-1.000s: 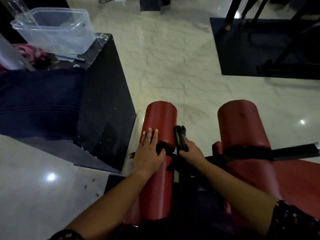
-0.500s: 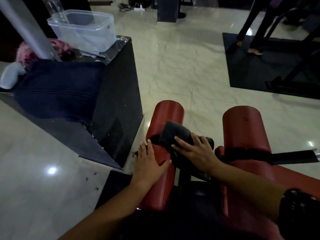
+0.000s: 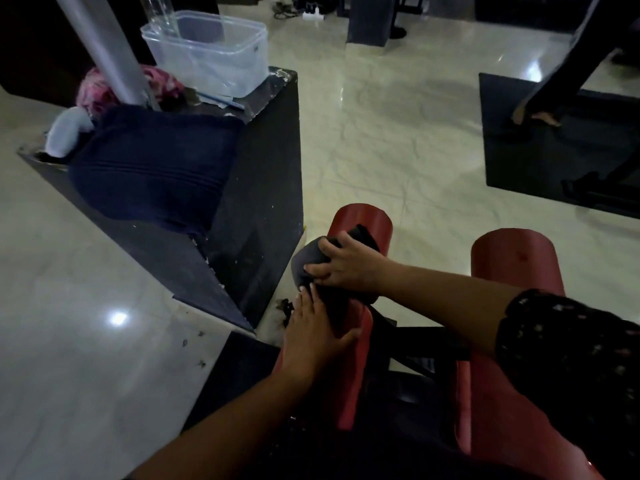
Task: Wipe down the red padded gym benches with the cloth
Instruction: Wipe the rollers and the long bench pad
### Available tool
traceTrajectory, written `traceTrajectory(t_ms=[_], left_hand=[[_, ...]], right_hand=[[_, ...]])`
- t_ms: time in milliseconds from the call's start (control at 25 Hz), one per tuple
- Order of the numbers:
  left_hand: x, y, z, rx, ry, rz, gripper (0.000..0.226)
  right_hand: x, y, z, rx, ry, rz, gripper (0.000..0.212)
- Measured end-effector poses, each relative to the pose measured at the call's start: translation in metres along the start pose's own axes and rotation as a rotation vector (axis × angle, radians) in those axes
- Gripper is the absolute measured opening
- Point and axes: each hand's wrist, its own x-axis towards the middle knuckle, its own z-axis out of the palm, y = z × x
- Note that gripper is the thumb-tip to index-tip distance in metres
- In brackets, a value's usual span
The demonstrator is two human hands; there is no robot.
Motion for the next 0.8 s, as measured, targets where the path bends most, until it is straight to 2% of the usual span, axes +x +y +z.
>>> traceTrajectory(t_ms=[120,280,400,560,800], left_hand=[[-0.002,-0.001,-0.002,-0.058,-0.019,0.008,0.12],[-0.003,-0.004,-0.002,-0.061,-0.015,0.046,0.122],[0.0,-0.006,0.0,-0.071,-0.008,0.045,0.124],[0.003,-0.006,0.001,-0.077,-0.001,0.032,0.115],[0.009,-0.007,0.003,-0.083,0.006,0.033,0.113]], right_hand=[[0.042,0.008,-0.009,0.058,-0.013,-0.121,0.025],[0.099,0.005,0.0,0.065,-0.13,-0.16,0.032],[0.118,0.011,0.017,0.078,-0.148,-0.175,0.035],[0.1,0.069,0.041,0.015,-0.194,0.031,0.037],[0.073,0.114,0.082,0.293,-0.36,0.423,0.038]])
